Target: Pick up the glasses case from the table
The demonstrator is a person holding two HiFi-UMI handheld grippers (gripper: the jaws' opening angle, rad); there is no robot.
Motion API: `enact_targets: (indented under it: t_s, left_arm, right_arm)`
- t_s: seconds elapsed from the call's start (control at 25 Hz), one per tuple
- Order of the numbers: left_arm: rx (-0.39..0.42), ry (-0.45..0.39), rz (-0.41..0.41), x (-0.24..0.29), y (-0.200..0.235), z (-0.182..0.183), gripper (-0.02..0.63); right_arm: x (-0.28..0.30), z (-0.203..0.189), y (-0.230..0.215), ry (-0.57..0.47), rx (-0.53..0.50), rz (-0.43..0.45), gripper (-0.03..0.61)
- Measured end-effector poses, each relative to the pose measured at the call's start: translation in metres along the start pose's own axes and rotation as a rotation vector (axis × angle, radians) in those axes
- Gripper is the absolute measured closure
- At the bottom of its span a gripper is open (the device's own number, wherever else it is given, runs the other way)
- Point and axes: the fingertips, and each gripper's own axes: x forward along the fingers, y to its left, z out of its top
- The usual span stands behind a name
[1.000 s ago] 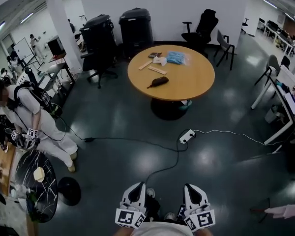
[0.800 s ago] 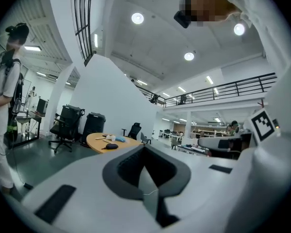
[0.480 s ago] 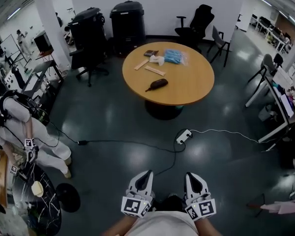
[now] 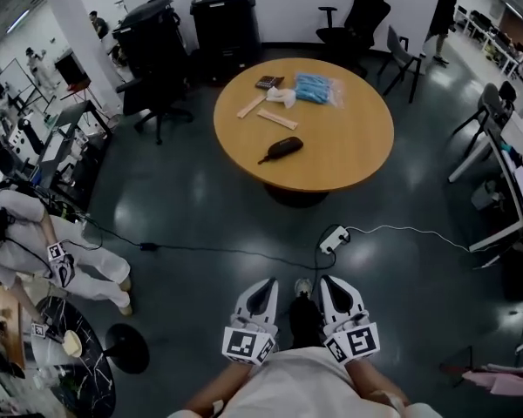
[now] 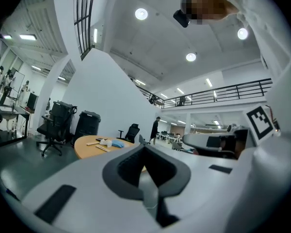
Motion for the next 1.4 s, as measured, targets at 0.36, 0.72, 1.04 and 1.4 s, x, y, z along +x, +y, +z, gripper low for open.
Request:
enact_targets:
  t_s: [0.36,0.72,1.04,1.4]
  left_arm:
    - [0.015,-0.010,0.082,0.142,0.052,0.032,0.607]
    - [0.016,-0.013,0.119,0.236,0.112,0.056,0.607]
    - [0.021,0.047,-0.010,0.335,0.186,0.061,0.607]
    - [0.140,0.281,-0.181,0.434,0.240,0.010,0.607]
  right_arm:
    - [0.135,0.041,-0.083,-0.041,-0.028,0.129,0.563]
    - [0.234,0.055,-0.141,-0.023,-0.010,0.114,0.563]
    - [0.333,0.058,-0.176,-0.024,-0.018,0.017,0.563]
    - [0.416,0.055,-0.208,-0.010,-0.007,-0.119,0.563]
